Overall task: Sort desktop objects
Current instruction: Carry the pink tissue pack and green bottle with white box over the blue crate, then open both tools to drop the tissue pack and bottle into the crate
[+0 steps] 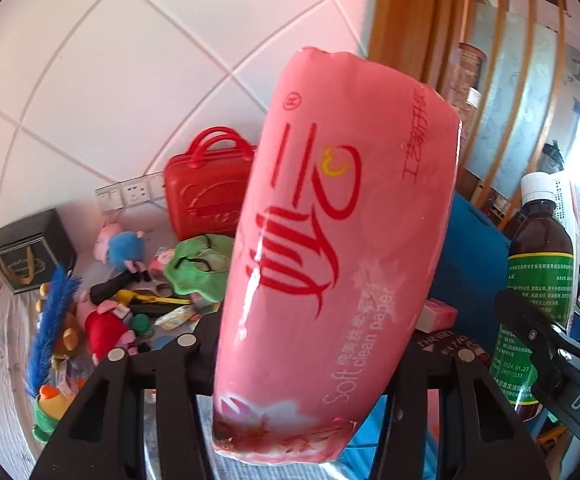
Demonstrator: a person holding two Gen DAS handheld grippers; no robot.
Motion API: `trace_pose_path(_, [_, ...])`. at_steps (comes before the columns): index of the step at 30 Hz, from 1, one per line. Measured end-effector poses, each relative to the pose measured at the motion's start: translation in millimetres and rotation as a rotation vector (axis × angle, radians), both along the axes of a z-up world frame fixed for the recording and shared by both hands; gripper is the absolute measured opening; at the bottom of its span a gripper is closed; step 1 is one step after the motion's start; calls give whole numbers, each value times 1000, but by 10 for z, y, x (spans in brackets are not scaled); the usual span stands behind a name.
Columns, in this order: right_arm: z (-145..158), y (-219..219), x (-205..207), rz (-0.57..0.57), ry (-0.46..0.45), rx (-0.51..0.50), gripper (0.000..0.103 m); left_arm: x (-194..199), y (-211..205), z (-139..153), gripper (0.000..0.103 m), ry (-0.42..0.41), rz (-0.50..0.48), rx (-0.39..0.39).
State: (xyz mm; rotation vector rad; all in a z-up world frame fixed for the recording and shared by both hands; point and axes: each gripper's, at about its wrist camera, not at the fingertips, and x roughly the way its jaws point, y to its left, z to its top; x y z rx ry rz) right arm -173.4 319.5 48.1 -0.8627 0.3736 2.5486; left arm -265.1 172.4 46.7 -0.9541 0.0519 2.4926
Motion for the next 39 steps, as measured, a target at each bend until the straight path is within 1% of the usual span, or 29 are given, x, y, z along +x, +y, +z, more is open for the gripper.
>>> trace_pose_path(5, [19, 356, 325, -65, -7, 0, 74, 257, 481, 72, 49, 4, -69, 0])
trace_pose_path(7, [14, 471, 391, -84, -10, -3, 74, 335, 640, 72, 49, 5, -90, -3])
trace_pose_path(12, [-20, 633, 520, -112, -20, -2, 74, 450, 899, 36, 49, -6, -117, -9])
trace_pose_path(16, [-30, 790, 552, -124, -30, -1, 75, 483, 996, -11, 49, -9, -126, -28])
trace_pose_path(19, [-49, 826, 580, -132, -39, 0, 75, 516, 1081, -26, 49, -28, -137, -31])
trace_pose_path(26, [-127, 841, 623, -134, -73, -14, 76, 499, 1161, -115, 49, -34, -137, -56])
trace_pose_path(28, [-147, 913, 614, -138, -81, -27, 76, 501, 1175, -131, 51, -30, -133, -64])
trace_pose_path(29, [-157, 920, 613, -141, -88, -25, 77, 502, 1180, -136, 59, -27, -132, -69])
trace_pose_path(30, [-151, 963, 599, -155, -94, -9, 89, 512, 1188, -130, 69, -20, -130, -74])
trace_pose_path(31, [-139, 1017, 593, -183, -99, 6, 98, 508, 1172, -121, 78, -11, -114, -74])
trace_pose_path(32, [-135, 1029, 613, -199, -95, 3, 103, 493, 1153, -115, 88, -12, -112, -63])
trace_pose_path(34, [-104, 1107, 651, -209, -83, -18, 103, 468, 1130, -100, 100, -17, -106, -51])
trace_pose_path(35, [-92, 1124, 671, -220, -81, -17, 103, 464, 1126, -98, 102, -15, -105, -50])
trace_pose_path(39, [-82, 1135, 688, -219, -79, -19, 103, 461, 1118, -108, 102, -12, -101, -50])
